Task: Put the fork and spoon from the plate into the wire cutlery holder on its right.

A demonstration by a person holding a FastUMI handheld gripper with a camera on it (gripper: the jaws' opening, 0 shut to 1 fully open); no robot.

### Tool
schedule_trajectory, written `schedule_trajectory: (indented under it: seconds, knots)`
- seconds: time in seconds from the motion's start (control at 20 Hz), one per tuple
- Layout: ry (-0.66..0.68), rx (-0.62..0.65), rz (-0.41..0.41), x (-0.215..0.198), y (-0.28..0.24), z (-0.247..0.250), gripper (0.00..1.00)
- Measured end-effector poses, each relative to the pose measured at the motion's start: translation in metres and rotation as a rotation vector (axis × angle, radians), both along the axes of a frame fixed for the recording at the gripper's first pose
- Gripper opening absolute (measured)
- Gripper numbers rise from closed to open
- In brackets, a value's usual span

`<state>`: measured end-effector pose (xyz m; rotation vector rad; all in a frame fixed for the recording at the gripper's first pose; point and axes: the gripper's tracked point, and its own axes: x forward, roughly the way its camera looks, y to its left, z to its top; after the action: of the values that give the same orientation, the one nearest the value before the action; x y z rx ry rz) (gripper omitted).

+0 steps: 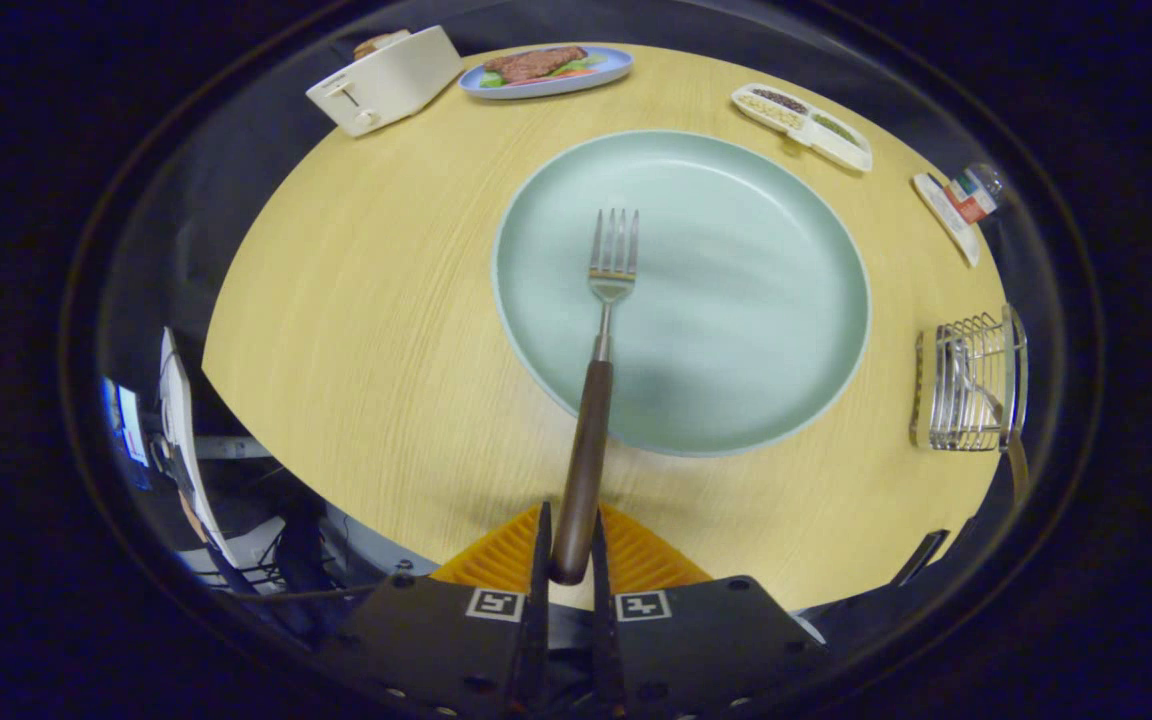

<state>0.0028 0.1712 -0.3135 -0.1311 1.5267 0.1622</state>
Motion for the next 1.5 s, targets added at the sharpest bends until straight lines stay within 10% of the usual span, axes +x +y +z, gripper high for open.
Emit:
schedule_trajectory:
  seconds: [0.3,0.8,1.5]
  knots:
    - [-0.014,-0.007,0.043,0.005,-0.01,-0.003,0.01]
    - [-0.076,0.064,0.067,-0.005,-0.029,0.07,0.01]
    - [-0.271,-0.033,-0.08,-0.02,-0.205,0.221,0.01]
